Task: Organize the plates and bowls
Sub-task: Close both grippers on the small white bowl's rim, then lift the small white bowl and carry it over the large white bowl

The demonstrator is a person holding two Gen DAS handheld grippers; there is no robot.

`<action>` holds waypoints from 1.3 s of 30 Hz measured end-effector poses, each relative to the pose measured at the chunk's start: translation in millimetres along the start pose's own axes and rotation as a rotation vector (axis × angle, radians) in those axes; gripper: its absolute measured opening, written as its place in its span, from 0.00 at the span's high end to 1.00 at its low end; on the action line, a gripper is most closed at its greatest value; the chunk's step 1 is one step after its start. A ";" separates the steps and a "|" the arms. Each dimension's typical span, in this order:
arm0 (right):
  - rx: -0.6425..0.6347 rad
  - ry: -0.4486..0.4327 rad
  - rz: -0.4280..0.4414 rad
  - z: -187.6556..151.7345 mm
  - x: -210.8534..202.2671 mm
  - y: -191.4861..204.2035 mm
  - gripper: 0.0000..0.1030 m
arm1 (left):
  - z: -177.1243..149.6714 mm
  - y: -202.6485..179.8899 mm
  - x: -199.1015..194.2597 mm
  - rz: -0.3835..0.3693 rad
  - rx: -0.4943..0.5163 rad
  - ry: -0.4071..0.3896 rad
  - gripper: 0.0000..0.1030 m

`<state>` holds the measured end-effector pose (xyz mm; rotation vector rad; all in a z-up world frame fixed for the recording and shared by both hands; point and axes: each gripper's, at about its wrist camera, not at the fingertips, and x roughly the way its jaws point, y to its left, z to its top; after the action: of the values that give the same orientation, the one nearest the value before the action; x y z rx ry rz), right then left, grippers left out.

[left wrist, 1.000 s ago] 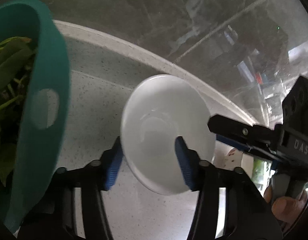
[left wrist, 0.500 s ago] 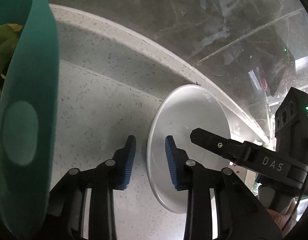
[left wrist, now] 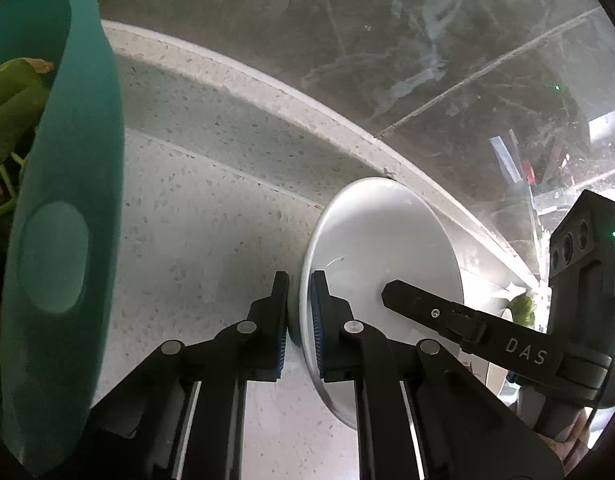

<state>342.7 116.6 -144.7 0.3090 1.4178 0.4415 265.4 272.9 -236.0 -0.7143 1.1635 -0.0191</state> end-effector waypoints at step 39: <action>-0.075 -0.285 0.063 -246.9 -221.1 -108.6 0.83 | -273.2 -199.5 -102.1 -0.100 0.374 -0.023 0.89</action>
<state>89.8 -96.5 -33.9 0.3425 1.1136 0.4813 60.9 17.2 -103.2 -0.4385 1.0630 -0.3046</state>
